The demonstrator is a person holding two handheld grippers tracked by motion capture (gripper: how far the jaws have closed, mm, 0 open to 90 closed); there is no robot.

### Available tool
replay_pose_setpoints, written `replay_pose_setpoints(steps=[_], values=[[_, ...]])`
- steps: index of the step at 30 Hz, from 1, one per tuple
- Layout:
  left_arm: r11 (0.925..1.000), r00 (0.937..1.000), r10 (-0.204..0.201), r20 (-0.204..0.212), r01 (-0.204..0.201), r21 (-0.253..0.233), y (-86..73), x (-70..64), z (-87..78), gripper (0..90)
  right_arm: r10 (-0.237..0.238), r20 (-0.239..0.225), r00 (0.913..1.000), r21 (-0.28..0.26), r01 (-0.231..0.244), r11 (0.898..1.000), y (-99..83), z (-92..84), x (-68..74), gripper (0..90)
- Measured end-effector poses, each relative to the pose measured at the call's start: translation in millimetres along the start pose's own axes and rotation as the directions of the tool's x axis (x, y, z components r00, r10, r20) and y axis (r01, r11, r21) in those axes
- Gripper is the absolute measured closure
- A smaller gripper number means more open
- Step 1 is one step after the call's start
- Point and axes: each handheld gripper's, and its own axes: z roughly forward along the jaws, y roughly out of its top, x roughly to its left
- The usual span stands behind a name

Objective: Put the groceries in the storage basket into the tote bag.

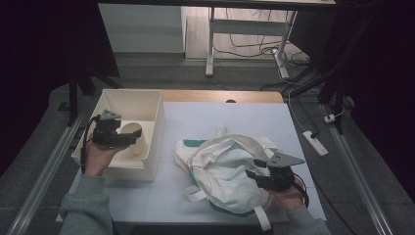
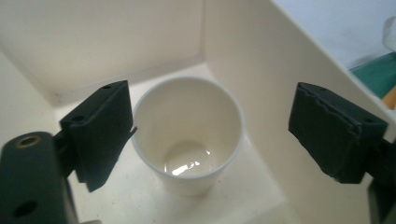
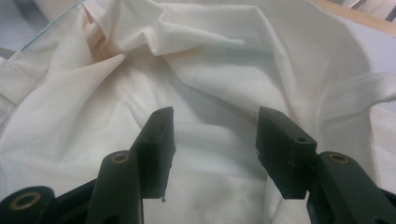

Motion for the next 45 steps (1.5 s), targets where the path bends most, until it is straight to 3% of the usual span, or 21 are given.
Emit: replay_pose_setpoints(steps=[6,17,22,26,30,37,45], values=[[0.9988,1.0000,0.003,0.004,-0.004,0.049,-2.9,3.2,13.1,3.5,-0.001,0.001,1.0000,0.006,0.001,1.000,-0.7,1.2,0.3,47.0],[0.9942,1.0000,-0.006,-0.004,0.007,0.107,-3.7,9.7,35.3,1.3,0.000,-0.002,1.0000,0.014,0.000,1.000,-1.8,3.6,0.6,47.0],[0.9920,0.9998,-0.006,0.020,0.004,0.126,-2.8,9.6,45.0,5.8,0.002,-0.002,1.0000,0.014,-0.001,1.000,-2.1,3.9,0.6,47.0],[0.9919,0.9998,-0.003,0.021,0.001,0.127,-2.9,10.0,46.4,18.7,0.000,-0.002,1.0000,0.013,0.000,1.000,-1.9,3.6,0.8,47.0],[0.9914,0.9998,-0.001,0.019,-0.001,0.131,-2.4,9.9,45.8,19.4,0.000,-0.002,1.0000,0.012,0.000,1.000,-2.2,3.8,0.6,47.0],[0.9971,0.9997,-0.007,0.025,0.005,0.076,1.0,6.6,33.7,19.7,-0.005,0.002,1.0000,0.010,0.005,1.000,-1.9,3.2,0.8,47.0],[0.9990,0.9968,-0.037,0.071,0.039,-0.023,4.7,6.4,12.7,19.7,-0.007,0.005,1.0000,0.004,0.007,1.000,-1.8,2.5,0.7,47.2]])
